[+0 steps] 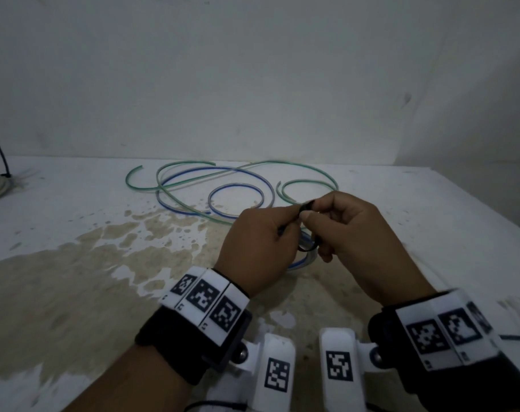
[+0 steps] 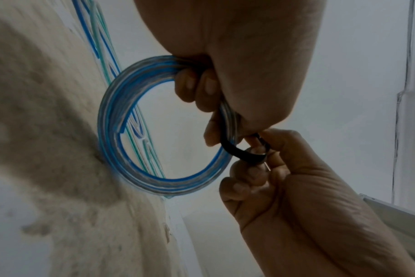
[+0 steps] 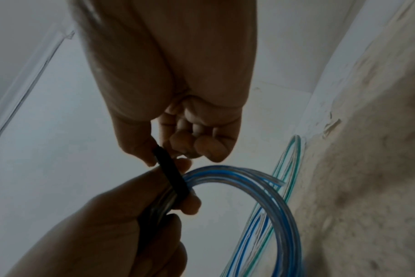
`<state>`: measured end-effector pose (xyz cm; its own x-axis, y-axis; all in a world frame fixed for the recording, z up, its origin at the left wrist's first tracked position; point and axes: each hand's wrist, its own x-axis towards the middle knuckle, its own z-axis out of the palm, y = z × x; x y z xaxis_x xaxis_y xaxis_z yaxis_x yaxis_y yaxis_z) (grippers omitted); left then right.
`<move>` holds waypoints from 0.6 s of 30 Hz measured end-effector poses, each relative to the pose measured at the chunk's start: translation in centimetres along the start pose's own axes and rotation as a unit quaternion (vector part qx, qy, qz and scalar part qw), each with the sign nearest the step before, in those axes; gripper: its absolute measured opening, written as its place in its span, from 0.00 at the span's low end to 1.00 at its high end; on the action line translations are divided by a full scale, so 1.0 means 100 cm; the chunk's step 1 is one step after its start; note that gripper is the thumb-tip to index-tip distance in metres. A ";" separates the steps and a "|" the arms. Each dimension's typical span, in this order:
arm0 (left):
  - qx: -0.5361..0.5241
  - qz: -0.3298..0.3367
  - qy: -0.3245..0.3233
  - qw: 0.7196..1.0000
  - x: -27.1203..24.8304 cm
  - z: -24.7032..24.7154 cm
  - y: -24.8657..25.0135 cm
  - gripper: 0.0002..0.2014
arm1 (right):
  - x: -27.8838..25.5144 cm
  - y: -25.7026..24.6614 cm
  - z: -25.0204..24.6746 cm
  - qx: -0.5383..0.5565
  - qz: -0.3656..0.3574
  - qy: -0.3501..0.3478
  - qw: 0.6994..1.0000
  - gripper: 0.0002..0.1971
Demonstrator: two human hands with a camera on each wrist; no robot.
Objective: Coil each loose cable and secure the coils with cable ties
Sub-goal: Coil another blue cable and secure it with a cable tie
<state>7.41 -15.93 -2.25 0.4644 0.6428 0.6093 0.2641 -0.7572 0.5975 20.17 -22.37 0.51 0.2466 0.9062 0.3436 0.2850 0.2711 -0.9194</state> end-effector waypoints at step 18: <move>-0.030 0.012 0.043 0.999 -0.002 0.009 -0.003 0.18 | 0.000 0.005 0.005 -0.081 -0.066 0.058 0.993 0.11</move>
<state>7.99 -15.93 -2.99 0.3948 0.6336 0.6653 0.2019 -0.7663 0.6099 19.82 -22.11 -0.07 0.2997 0.8205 0.4868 0.4642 0.3204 -0.8258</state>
